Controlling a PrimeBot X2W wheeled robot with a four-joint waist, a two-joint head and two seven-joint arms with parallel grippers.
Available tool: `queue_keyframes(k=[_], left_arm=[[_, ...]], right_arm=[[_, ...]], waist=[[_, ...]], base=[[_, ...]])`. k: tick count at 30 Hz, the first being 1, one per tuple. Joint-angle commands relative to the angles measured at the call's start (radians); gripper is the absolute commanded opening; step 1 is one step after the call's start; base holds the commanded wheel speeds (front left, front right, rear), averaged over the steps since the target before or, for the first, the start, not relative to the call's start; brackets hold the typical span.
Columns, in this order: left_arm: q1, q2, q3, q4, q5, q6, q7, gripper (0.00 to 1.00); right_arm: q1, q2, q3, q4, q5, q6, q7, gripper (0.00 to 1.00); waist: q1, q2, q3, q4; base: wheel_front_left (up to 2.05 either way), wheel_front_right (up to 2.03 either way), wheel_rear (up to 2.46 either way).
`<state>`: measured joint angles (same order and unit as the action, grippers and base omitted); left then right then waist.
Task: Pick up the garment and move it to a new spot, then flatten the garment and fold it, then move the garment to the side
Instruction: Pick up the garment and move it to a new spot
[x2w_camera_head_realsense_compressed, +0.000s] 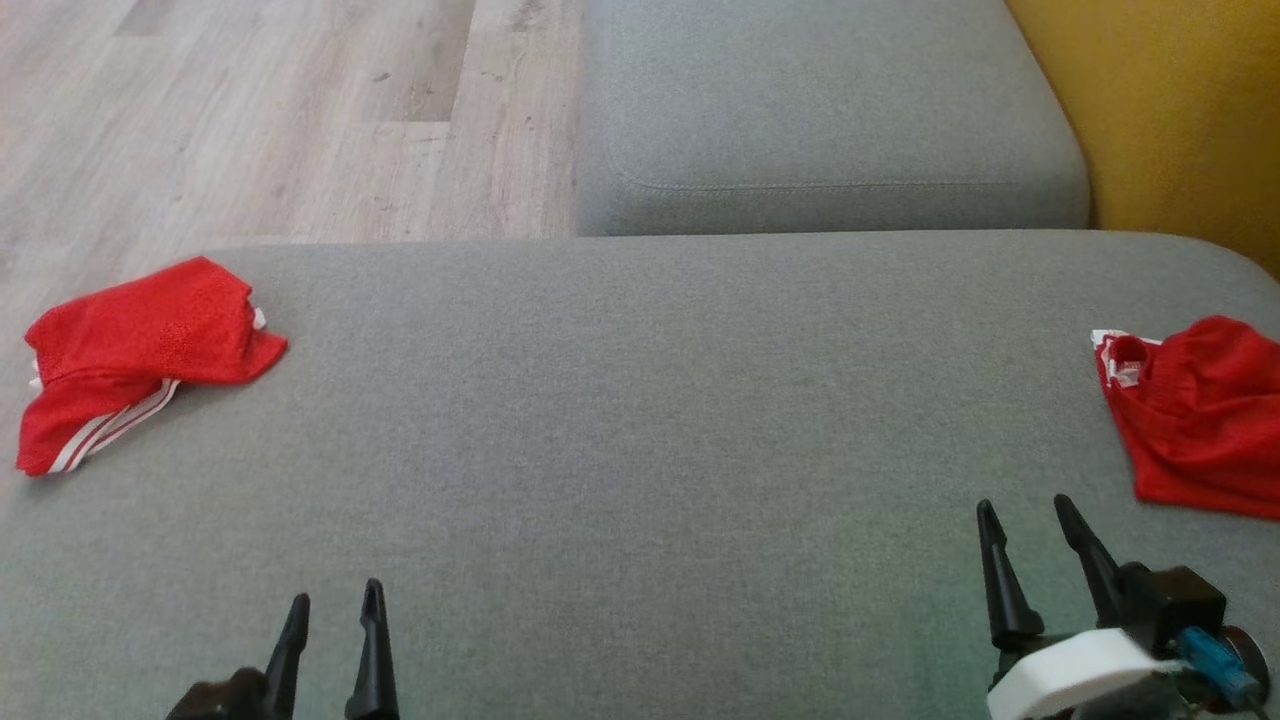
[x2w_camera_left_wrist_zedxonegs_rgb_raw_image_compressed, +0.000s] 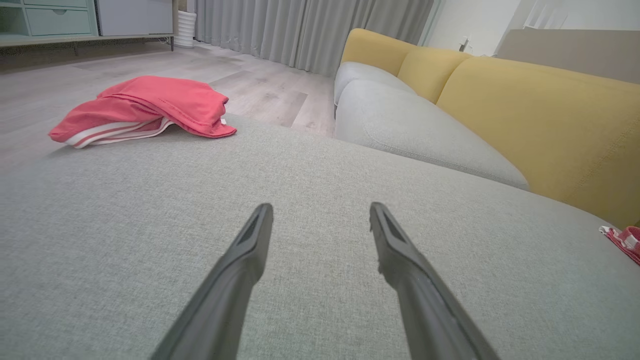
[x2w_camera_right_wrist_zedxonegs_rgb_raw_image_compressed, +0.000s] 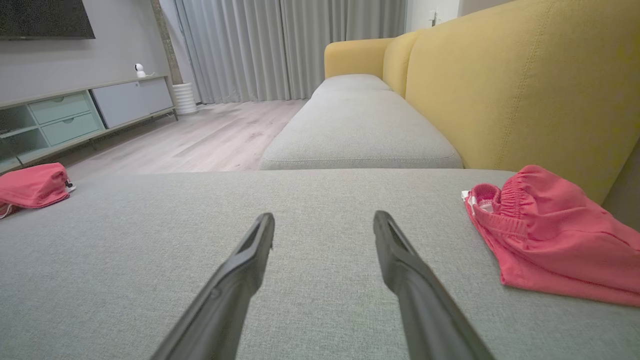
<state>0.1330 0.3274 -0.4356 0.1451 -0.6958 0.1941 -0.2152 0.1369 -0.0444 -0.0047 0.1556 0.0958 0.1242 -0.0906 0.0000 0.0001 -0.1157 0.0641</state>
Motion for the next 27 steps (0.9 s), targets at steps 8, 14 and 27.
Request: queue_keyframes(k=[8,14,27], left_arm=[[-0.058,0.02,0.021,-0.036,0.006,0.002,0.002,1.0],[-0.072,0.036,0.027,-0.044,0.014,0.008,0.008,1.0],[-0.043,0.058,0.09,-0.105,0.007,0.05,-0.015,1.0]], right_arm=[[-0.017,-0.006,0.017,-0.035,0.019,0.007,-0.005,1.0],[-0.022,-0.006,0.026,-0.032,0.041,0.007,-0.019,1.0],[-0.114,-0.006,0.127,0.01,0.07,0.007,-0.04,1.0]], waist=[[0.0,-0.0001,0.005,0.084],[0.0,-0.0001,0.008,0.202],[0.0,-0.0001,0.061,0.413]], base=[[0.0,0.0,0.0],[0.0,0.0,0.0],[0.0,0.0,0.0]])
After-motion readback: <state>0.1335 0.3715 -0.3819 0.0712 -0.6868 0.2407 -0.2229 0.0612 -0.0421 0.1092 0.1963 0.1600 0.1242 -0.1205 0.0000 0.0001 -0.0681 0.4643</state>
